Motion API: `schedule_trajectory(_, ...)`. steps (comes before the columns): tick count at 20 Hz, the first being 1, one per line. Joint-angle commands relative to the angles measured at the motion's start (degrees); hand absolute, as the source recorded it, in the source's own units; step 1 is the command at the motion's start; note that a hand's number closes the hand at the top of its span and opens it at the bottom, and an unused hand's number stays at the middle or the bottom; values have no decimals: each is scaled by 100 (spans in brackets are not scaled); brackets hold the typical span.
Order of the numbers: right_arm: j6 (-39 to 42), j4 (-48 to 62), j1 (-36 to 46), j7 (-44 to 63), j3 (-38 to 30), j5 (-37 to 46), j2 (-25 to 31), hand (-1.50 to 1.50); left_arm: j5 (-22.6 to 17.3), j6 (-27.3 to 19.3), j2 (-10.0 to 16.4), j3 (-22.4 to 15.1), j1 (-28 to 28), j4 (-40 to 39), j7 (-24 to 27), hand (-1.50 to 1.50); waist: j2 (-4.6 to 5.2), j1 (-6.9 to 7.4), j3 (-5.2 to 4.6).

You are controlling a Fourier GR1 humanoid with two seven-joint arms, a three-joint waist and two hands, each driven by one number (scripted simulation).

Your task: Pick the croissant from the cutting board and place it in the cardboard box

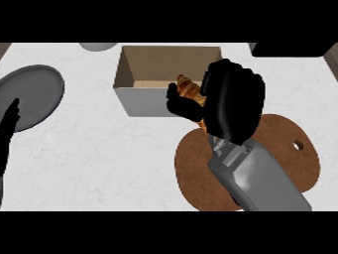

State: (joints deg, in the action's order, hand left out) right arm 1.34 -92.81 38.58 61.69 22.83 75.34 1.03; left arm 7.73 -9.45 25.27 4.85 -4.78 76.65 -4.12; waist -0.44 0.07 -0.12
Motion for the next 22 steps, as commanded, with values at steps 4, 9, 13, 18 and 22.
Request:
schedule_trajectory(4, -782, 1438, 1511, 923, -571, -574, -100, 150, 94, -59, -191, -78, -132, 9, 138, 0, 87, 220, 7)
schedule_trajectory(9, -1332, 2288, 1822, 324, -1274, -1061, -101, 150, -62, 268, 17, 44, -198, 99, -70, 0, 88, 203, 12)
schedule_trajectory(13, -2170, 3617, 2118, -257, -1712, -1197, -101, 150, 209, 27, -192, -156, -225, 158, -76, 0, 127, 272, 14)
schedule_trajectory(18, -2804, 5022, 2563, -750, -2009, -1398, -102, 150, 108, 216, -91, 15, -600, -220, -46, 0, 134, 220, 10)
schedule_trajectory(22, -3408, 6027, 2907, -521, -2324, -1141, -87, 150, 211, 132, -151, -59, -478, -69, -55, 0, 177, 351, 11)
